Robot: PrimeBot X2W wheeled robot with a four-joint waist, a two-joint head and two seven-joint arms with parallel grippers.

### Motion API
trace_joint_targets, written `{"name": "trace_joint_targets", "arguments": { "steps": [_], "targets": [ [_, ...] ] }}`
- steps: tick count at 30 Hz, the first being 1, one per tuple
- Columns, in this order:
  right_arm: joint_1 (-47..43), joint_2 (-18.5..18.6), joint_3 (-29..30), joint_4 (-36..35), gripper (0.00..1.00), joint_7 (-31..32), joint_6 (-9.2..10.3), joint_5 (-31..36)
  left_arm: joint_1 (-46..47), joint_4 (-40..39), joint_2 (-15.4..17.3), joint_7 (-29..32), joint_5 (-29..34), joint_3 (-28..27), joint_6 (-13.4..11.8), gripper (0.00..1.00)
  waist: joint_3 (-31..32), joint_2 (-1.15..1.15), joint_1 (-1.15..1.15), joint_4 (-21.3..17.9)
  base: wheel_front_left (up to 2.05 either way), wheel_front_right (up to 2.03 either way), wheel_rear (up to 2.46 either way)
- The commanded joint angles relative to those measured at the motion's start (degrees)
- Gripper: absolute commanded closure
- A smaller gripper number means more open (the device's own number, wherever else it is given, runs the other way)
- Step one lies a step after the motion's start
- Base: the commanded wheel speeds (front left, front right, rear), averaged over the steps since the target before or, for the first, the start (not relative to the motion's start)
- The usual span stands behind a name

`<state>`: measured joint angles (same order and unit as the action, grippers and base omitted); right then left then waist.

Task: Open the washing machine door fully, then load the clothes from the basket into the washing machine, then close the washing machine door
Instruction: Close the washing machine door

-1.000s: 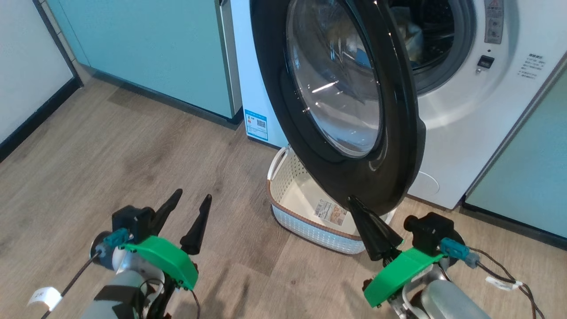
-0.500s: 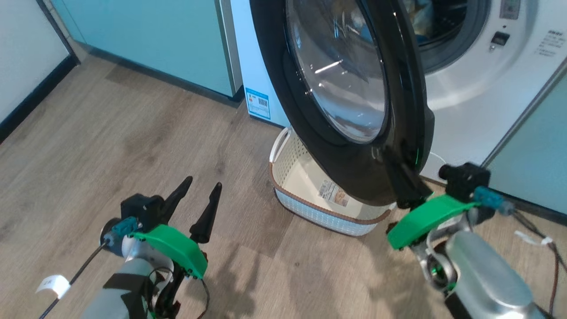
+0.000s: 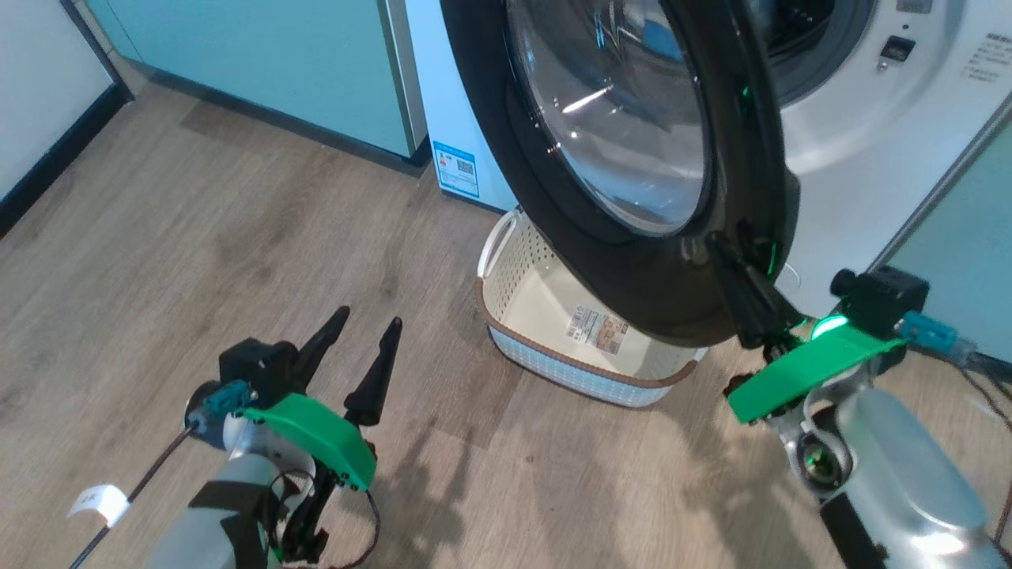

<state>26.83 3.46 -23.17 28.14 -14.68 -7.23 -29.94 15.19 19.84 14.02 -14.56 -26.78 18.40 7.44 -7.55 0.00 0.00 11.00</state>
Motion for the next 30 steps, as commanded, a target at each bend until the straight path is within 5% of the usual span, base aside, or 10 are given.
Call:
{"name": "trace_joint_targets", "arguments": {
  "steps": [1, 30],
  "targets": [
    [3.8, -0.6, 0.8, -1.0, 1.00, -0.3, -0.25, -0.4, 3.3, -2.0, 1.2, -0.4, -0.1, -2.7, 0.0, 0.00, -0.8, 0.00, 0.00, -0.3, 0.00, 0.00, 0.00],
    [26.7, -0.6, 17.6, 13.7, 1.00, -0.3, -0.25, 9.2, 8.7, -4.8, 0.9, -0.4, 0.4, -4.3, 0.0, 0.00, -14.6, 0.00, 0.00, -3.0, 0.00, 0.00, 0.00]
  ]
}}
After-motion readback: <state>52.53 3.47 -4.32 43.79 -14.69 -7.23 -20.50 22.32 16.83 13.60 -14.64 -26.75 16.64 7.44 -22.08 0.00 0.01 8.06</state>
